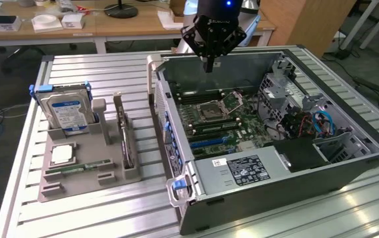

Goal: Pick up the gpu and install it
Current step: 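Reach for the gpu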

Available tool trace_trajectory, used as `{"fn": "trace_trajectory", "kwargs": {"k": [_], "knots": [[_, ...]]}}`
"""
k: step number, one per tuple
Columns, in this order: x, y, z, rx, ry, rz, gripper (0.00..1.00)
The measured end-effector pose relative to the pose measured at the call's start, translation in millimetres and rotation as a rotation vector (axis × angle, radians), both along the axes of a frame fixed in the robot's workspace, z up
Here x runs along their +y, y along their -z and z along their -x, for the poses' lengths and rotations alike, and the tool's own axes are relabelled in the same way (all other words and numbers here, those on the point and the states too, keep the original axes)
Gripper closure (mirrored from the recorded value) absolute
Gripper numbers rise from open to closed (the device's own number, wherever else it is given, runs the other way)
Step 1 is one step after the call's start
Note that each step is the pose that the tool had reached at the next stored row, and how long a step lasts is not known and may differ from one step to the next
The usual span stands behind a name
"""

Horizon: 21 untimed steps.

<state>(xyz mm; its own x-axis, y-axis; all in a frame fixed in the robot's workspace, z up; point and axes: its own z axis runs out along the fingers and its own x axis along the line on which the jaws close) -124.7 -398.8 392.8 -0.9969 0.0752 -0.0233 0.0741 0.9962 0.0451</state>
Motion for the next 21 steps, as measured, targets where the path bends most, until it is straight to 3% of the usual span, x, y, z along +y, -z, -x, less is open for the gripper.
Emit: {"fn": "trace_trajectory", "kwargs": {"k": [21], "knots": [[0.0, 0.0, 12.1, -0.0001, 0.0, 0.0, 0.9]]}}
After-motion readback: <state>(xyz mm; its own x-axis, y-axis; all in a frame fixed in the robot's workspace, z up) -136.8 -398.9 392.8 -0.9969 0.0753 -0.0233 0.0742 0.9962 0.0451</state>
